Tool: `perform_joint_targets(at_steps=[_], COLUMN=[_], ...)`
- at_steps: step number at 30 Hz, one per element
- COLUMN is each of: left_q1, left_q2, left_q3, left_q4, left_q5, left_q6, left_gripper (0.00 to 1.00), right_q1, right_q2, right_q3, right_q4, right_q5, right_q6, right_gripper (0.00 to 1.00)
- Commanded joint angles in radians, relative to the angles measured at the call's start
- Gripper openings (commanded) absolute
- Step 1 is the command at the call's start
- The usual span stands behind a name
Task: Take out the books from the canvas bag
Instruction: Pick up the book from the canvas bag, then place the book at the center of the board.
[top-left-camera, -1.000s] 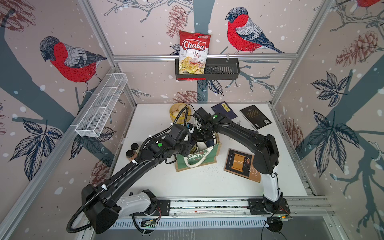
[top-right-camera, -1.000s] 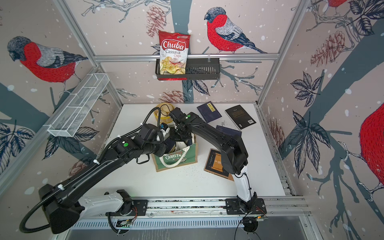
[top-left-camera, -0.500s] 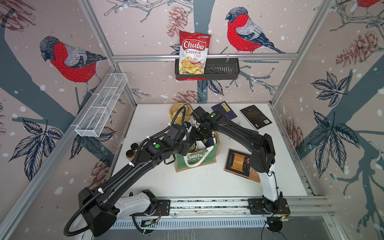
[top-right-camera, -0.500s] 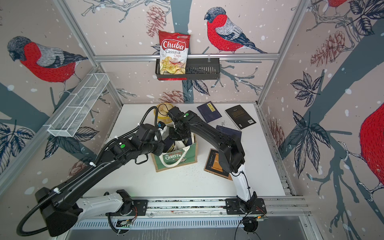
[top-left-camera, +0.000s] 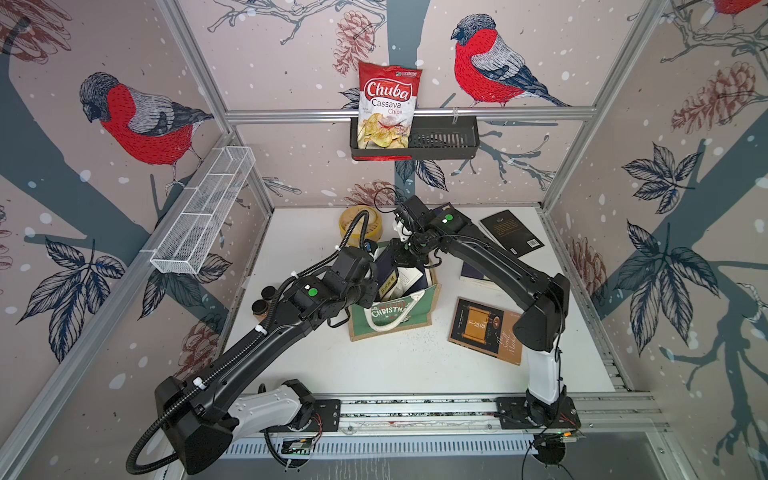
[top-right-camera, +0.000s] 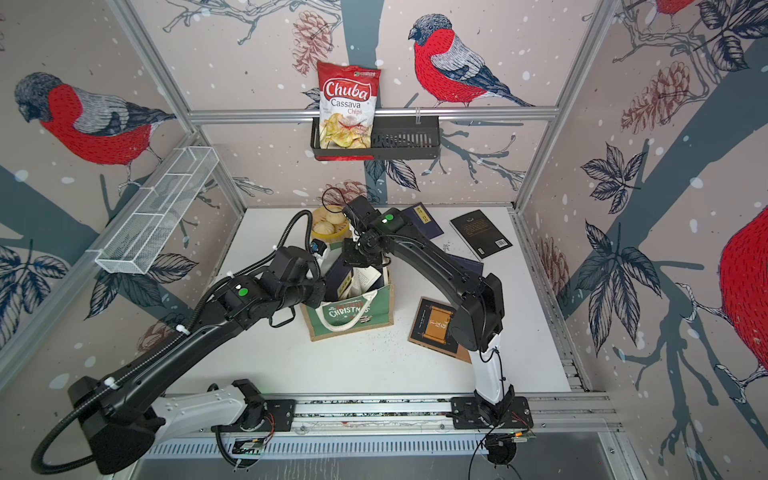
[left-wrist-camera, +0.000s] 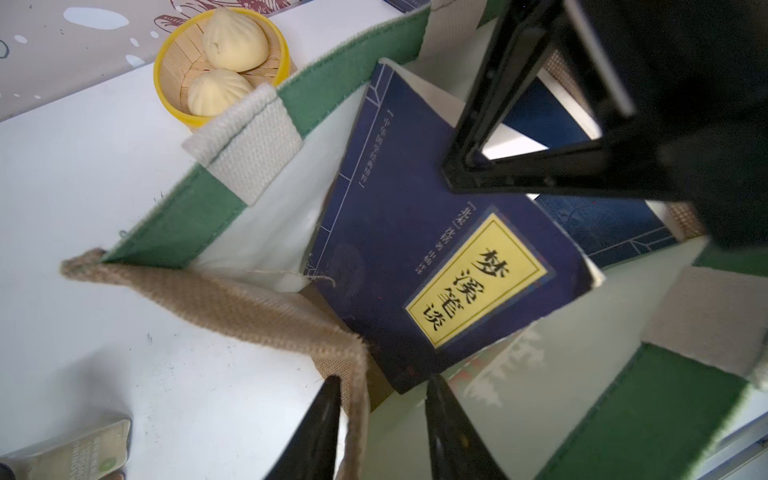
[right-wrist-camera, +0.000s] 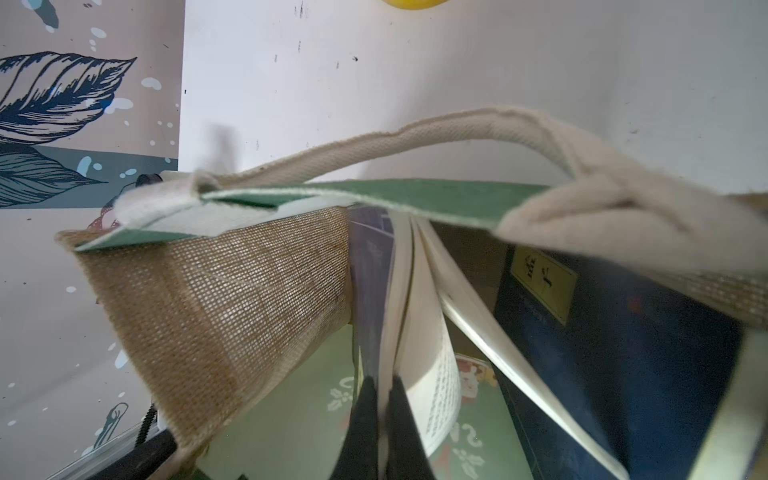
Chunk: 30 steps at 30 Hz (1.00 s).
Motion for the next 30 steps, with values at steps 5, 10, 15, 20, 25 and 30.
perform_joint_targets(at_steps=[5, 10, 15, 20, 25, 30], left_q1=[0.027, 0.063, 0.104, 0.152, 0.206, 0.244], left_q2=[0.033, 0.047, 0.063, 0.089, 0.117, 0.140], left_q3=[0.013, 0.020, 0.029, 0.032, 0.045, 0.058], left_q4=[0.056, 0.081, 0.093, 0.097, 0.080, 0.072], left_q5=[-0.029, 0.004, 0.039, 0.054, 0.036, 0.033], left_q6=[-0.001, 0.000, 0.000, -0.004, -0.022, -0.042], left_gripper=[0.35, 0.34, 0.33, 0.32, 0.26, 0.24], right_q1=[-0.016, -0.045, -0.070, -0.122, -0.240, -0.396], right_q2=[-0.084, -0.136, -0.196, -0.294, -0.473, -0.679], right_q3=[0.029, 0.030, 0.028, -0.013, -0.184, -0.455], right_q4=[-0.015, 0.018, 0.061, 0.096, 0.261, 0.505], right_q5=[0.027, 0.021, 0.009, 0.010, 0.004, -0.011], right_q6=[-0.001, 0.012, 0.022, 0.036, 0.094, 0.197], right_gripper=[0.00, 0.00, 0.00, 0.00, 0.00, 0.00])
